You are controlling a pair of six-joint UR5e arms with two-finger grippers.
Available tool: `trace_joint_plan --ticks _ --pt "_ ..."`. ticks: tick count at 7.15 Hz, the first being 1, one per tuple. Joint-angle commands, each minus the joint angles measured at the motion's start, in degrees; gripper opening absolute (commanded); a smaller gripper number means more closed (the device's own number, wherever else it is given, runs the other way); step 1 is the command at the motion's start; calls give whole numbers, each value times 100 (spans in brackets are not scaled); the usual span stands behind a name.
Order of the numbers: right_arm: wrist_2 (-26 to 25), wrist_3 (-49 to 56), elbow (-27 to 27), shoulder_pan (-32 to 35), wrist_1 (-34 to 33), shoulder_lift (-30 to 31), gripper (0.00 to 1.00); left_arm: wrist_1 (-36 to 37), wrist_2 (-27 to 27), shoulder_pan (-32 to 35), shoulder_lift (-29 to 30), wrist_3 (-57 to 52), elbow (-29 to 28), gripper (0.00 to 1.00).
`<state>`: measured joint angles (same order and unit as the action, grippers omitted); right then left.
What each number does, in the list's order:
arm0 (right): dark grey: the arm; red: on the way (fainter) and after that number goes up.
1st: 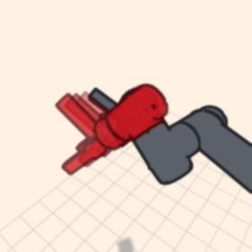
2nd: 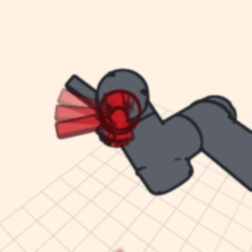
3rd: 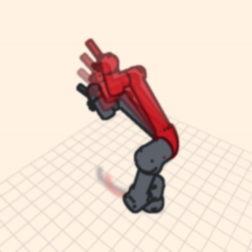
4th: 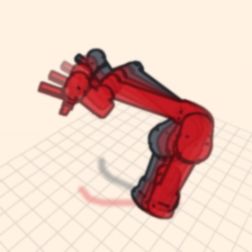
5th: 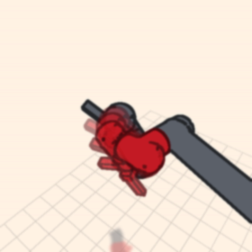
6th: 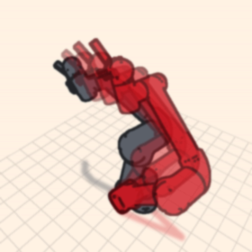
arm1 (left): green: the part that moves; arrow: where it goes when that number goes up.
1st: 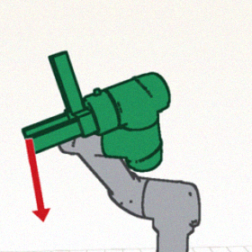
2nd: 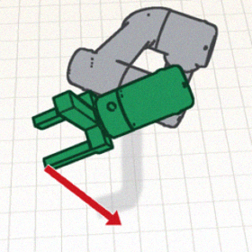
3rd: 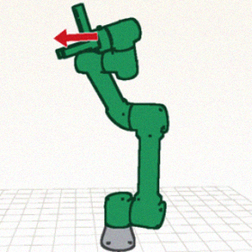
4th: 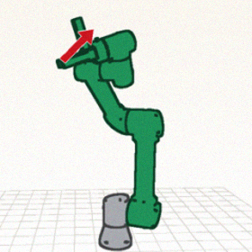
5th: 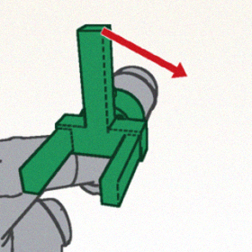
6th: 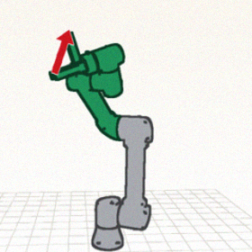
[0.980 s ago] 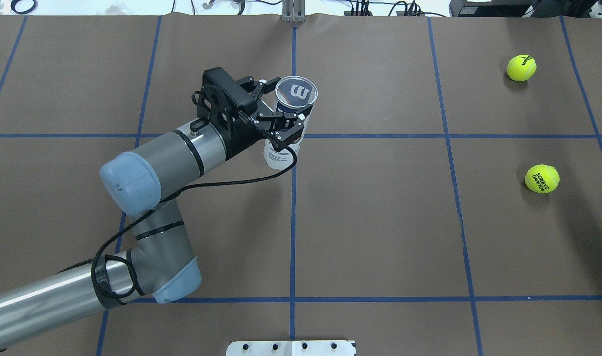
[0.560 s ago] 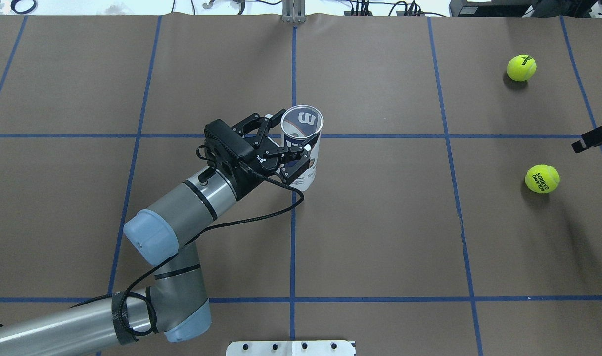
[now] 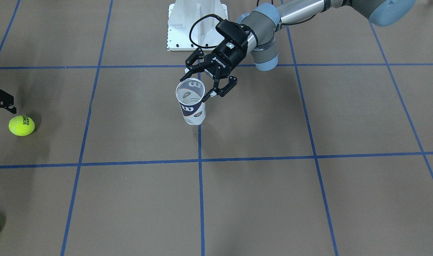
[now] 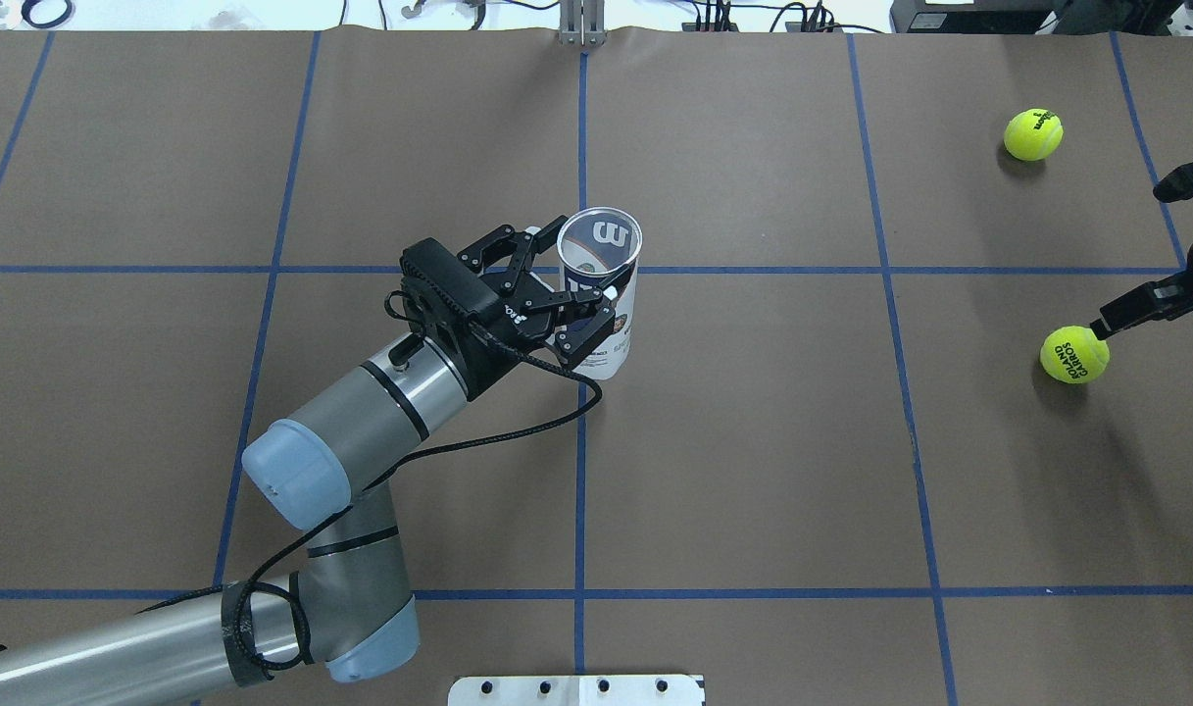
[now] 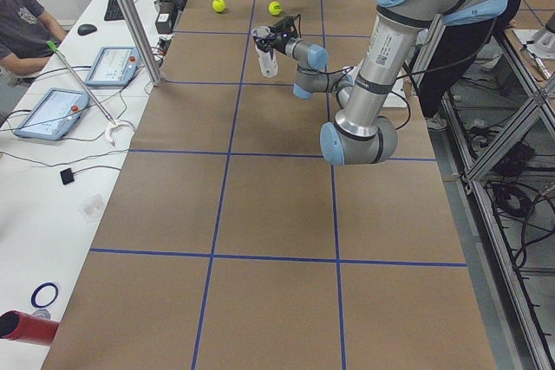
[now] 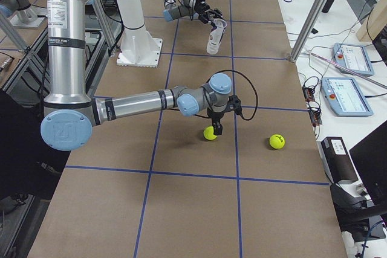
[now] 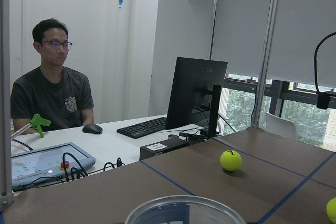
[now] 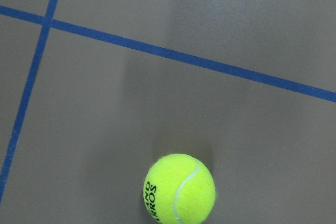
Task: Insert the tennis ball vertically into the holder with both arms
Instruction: 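Lower the right gripper onto the nearer yellow tennis ball and grasp it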
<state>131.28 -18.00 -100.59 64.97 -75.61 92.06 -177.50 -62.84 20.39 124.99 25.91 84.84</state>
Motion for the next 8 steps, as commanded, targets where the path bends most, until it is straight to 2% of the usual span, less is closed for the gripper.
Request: trace_joint_plan --ticks 1,3,4,7,8 --pt "-250 -167 83 -299 272 -12 99 -215 34 0 -18 -15 -28 79" --pt "-375 -747 660 -529 1578 23 99 -215 35 0 -27 -24 -28 80" --pt "-384 -740 959 -556 1968 84 98 -215 43 0 -27 -24 -28 80" --pt "-401 -888 1032 -757 2077 14 98 -215 43 0 -27 -24 -20 81" --pt "-401 -872 1032 -767 2077 23 90 -215 35 0 -45 -24 -11 81"
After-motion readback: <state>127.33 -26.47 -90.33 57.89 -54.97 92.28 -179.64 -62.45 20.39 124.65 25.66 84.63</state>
